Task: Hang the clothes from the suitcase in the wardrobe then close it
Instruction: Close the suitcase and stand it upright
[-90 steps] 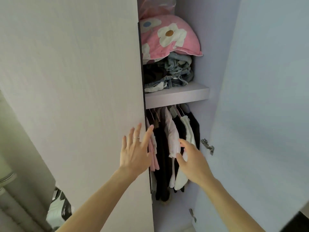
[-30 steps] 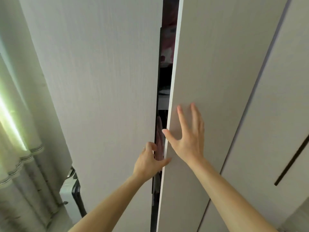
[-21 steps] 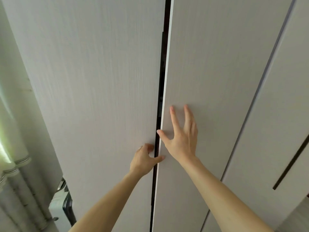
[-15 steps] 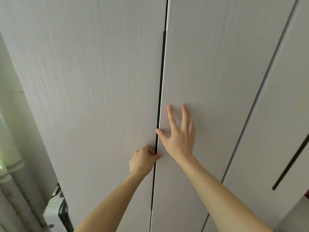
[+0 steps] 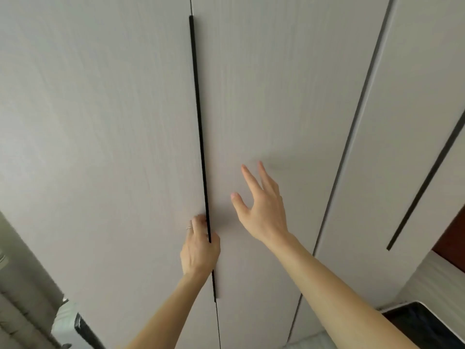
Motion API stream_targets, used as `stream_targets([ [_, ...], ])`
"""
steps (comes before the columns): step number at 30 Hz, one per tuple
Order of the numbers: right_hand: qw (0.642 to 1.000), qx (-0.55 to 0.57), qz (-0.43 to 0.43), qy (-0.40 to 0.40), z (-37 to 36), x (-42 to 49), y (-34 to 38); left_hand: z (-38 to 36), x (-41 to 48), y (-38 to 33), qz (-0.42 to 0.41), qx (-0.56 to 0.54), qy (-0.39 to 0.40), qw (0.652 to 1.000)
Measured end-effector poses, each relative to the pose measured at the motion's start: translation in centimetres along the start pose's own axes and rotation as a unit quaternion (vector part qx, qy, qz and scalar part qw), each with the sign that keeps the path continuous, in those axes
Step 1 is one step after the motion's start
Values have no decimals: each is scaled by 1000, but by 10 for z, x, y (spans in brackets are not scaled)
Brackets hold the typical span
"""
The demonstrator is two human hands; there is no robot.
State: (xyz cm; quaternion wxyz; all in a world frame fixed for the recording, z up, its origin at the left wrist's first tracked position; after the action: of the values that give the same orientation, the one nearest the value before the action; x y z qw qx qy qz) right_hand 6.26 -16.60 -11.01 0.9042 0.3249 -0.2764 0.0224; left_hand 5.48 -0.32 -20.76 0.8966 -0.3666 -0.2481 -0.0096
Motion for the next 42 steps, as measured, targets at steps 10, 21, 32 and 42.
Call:
stream_targets([
  [10,949,-91,-260,156,90,-168,-306,-200,-124,-85,-38,-86,226,969],
  [21,828,-122,-528,145,268,-290,-578,-484,-245,-271,-103,-58,573,811],
  [32,719,-130,-667,145,219,-383,-814,-750,-364,-216,-126,32,681,721],
  [42,637,-128,-734,198,15,-505,-1027,-989,-453,-36,32,85,679,728],
])
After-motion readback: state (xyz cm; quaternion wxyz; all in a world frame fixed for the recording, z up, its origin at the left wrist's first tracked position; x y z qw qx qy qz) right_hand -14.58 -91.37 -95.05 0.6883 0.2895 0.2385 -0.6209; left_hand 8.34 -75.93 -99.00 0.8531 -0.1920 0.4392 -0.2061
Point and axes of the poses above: each hand's wrist, its own x-axis towards the middle knuckle, its own z-axis out of the back of the hand, y = z × x, the point moved 3 cm from there along x, towards the middle knuckle, and after that the axes turned 12 degrees about -z, right-handed, at the moved point
